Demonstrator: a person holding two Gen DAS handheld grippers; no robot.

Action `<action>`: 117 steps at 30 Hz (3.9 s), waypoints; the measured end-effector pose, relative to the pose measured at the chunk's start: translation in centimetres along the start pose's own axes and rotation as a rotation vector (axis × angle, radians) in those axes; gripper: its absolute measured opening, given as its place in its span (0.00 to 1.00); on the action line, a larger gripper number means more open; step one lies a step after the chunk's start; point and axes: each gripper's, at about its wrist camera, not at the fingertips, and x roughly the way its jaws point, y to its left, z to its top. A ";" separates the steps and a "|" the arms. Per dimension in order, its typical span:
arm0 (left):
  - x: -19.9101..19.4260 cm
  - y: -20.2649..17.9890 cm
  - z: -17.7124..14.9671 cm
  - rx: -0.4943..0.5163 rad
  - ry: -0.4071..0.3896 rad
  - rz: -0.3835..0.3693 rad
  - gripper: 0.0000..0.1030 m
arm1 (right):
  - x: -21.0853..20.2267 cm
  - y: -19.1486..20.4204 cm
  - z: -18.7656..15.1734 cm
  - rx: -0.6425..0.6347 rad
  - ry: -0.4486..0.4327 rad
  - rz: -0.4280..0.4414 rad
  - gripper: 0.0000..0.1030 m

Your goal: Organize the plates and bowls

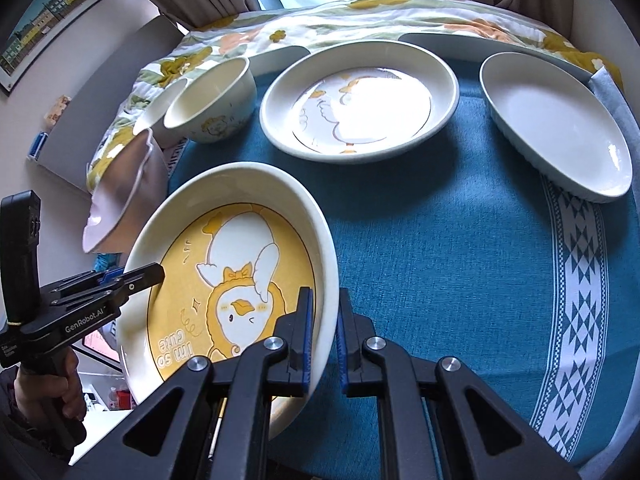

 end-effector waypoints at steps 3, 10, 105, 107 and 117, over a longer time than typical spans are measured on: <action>0.2 -0.2 -0.1 0.010 -0.006 0.006 0.19 | 0.1 0.0 -0.2 0.007 0.000 -0.003 0.09; 0.3 -1.1 -0.1 0.063 -0.018 0.039 0.19 | 0.7 0.0 -0.5 0.018 0.018 -0.018 0.09; 14.0 -33.2 24.6 0.699 0.247 -0.237 0.16 | -4.9 -25.5 5.1 0.708 -0.169 -0.032 0.15; 14.0 -33.3 24.6 0.702 0.246 -0.230 0.16 | -4.9 -25.7 5.1 0.716 -0.170 -0.023 0.15; 11.5 -33.0 24.3 0.687 0.201 -0.220 0.16 | -6.3 -25.1 5.7 0.667 -0.160 -0.040 0.15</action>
